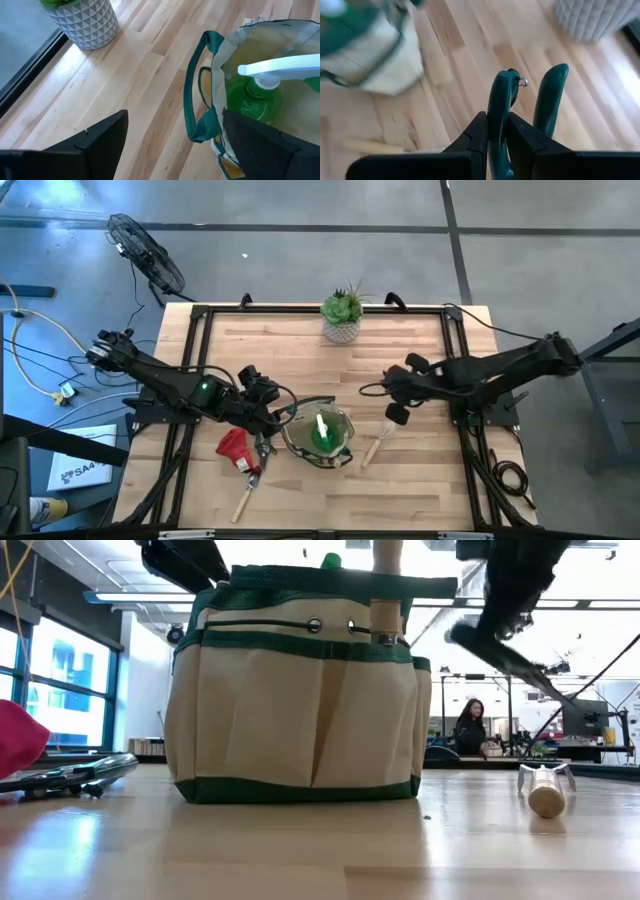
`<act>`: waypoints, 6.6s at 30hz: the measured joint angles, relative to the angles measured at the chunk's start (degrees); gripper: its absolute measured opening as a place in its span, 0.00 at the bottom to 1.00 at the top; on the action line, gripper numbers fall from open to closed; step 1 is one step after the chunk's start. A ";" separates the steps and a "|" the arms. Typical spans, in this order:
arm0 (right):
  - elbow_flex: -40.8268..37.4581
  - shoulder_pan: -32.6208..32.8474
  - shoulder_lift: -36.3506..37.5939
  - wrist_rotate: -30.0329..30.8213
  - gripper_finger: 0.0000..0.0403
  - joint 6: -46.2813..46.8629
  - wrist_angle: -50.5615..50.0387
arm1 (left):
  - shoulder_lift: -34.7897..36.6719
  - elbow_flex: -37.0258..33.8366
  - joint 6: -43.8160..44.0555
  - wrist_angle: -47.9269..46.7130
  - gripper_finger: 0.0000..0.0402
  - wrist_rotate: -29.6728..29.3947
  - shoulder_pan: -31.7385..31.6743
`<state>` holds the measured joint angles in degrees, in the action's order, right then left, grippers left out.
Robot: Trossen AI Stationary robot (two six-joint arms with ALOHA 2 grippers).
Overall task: Pick & Place Garden tools in Gardening bag
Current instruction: Put the right shear scissors into the gardening bag
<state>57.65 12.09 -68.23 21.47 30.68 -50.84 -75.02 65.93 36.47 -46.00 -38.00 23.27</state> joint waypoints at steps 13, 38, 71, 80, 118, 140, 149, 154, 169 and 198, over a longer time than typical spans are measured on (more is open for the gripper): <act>1.12 4.10 6.41 0.91 0.09 -11.49 17.74 | 0.00 0.00 -0.29 -0.04 0.80 -0.53 -0.02; -26.95 18.28 6.91 2.25 0.09 -28.68 86.37 | 0.00 0.00 0.05 4.26 0.80 0.60 0.00; -28.35 11.90 -4.35 -2.25 0.09 -20.76 94.91 | 0.00 0.00 -0.11 6.88 0.80 1.95 0.00; -28.35 11.71 -6.45 -3.15 0.09 -18.34 93.92 | 0.00 0.00 -0.20 6.86 0.80 1.44 0.00; -18.53 5.48 -20.44 -16.09 0.09 -17.30 96.61 | -3.96 0.00 0.00 6.91 0.80 2.64 0.00; -18.53 4.36 -20.41 -17.60 0.09 -17.38 97.41 | -4.66 0.00 -5.46 8.54 0.80 18.21 -3.63; -18.53 4.32 -20.39 -18.47 0.09 -17.42 97.80 | -4.79 0.00 -9.92 10.03 0.80 24.04 -9.44; -18.53 4.25 -20.39 -18.90 0.09 -17.42 97.73 | -4.79 0.00 -6.19 2.33 0.80 25.05 -9.38; -18.53 4.25 -20.39 -19.06 0.09 -18.27 96.39 | -4.72 7.70 -6.67 -5.41 0.80 31.58 -9.38; -18.53 4.29 -20.37 -20.25 0.09 -18.73 95.20 | -7.65 3.81 23.65 -15.65 0.80 35.39 -9.38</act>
<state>39.11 16.38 -88.60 1.22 11.95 44.36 -82.67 69.74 60.12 -61.65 -2.61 13.89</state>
